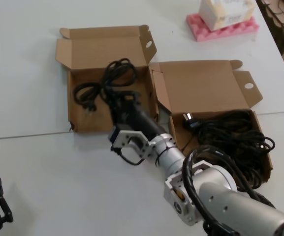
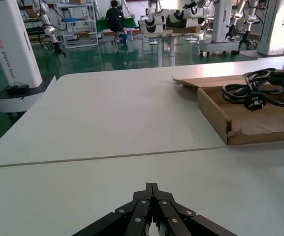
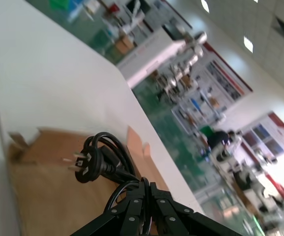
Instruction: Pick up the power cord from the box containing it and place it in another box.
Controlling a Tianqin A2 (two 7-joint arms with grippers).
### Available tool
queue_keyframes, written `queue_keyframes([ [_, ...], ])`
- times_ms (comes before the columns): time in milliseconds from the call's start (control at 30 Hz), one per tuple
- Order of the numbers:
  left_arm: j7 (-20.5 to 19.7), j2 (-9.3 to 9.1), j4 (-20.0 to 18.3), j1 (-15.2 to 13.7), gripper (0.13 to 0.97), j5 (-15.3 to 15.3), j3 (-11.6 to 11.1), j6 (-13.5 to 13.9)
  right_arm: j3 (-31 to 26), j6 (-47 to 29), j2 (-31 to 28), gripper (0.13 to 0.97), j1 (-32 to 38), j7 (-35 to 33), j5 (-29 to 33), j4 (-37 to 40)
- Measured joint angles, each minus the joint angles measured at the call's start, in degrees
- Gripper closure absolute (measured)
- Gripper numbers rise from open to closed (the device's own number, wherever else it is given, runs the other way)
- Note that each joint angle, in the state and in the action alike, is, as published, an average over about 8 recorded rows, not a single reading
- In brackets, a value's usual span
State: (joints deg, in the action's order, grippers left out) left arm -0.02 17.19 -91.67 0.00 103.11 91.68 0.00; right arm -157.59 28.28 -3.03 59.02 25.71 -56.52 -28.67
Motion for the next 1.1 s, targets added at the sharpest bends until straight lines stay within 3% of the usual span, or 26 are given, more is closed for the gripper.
queue_keyframes([
  [167, 0.00, 0.00, 0.00, 0.00, 0.934, 0.00, 0.00, 0.00, -0.11, 0.53, 0.89, 0.933, 1.00, 0.00, -4.95, 3.61],
  [333, 0.00, 0.00, 0.00, 0.00, 0.934, 0.00, 0.00, 0.00, -0.13, -0.09, -1.59, 0.922, 0.61, 0.00, -10.70, 0.59],
  [600, 0.00, 0.00, 0.00, 0.00, 0.934, 0.00, 0.00, 0.00, -0.14, -2.09, -7.38, 0.872, -1.10, 0.00, -17.86, -10.66],
  [867, 0.00, 0.00, 0.00, 0.00, 0.934, 0.00, 0.00, 0.00, 0.11, -2.84, -11.40, 0.773, -3.15, 0.00, -19.10, -20.59],
  [1100, 0.00, 0.00, 0.00, 0.00, 0.934, 0.00, 0.00, 0.00, 3.44, 0.02, -18.81, 0.617, -4.85, 0.00, -19.09, -36.44],
])
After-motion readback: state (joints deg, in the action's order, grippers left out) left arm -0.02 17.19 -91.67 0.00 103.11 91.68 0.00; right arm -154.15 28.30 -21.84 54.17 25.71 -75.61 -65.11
